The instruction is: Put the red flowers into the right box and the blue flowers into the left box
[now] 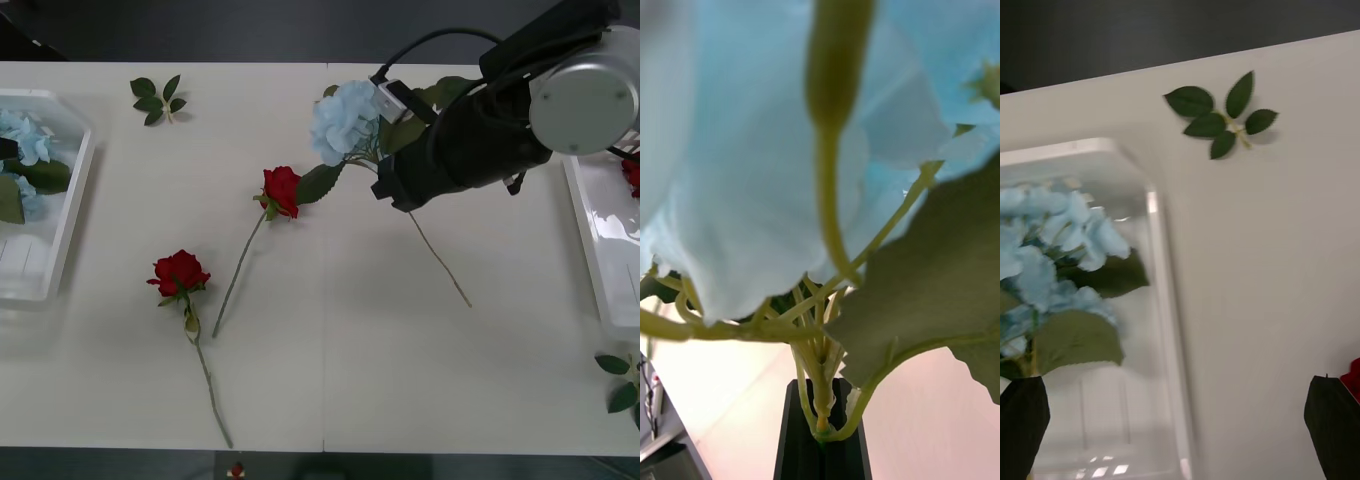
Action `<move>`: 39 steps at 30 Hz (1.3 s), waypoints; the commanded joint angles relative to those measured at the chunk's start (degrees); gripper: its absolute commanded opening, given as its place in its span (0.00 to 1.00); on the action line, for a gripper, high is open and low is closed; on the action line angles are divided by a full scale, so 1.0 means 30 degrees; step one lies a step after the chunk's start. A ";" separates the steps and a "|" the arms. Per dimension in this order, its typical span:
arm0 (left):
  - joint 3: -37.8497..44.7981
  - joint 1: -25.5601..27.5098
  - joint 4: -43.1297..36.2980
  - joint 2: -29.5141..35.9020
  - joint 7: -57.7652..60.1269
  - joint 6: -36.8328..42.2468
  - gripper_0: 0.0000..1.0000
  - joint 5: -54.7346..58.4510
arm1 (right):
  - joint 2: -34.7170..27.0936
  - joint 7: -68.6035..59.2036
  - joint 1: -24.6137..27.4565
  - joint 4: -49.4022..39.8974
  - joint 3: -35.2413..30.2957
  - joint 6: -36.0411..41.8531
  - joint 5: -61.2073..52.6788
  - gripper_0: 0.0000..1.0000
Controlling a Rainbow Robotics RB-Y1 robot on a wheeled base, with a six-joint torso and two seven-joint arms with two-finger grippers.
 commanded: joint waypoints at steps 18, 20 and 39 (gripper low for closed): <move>-0.4013 0.1621 0.4694 -0.6465 -1.2865 -0.3932 1.00 1.5968 | 0.5942 0.8882 -0.0375 0.5467 -0.6208 0.2006 -0.5776 0.00; -0.4745 0.2002 0.4957 -0.6787 -1.4945 -0.3903 1.00 1.7316 | 0.6586 0.8970 -0.0287 0.5672 -0.6237 0.1449 -0.5952 0.00; -0.8671 0.2763 0.4986 -1.2500 -1.9824 -0.5983 1.00 1.9308 | 1.0805 1.0112 -0.0258 0.7606 -0.6794 0.0306 -0.4634 0.00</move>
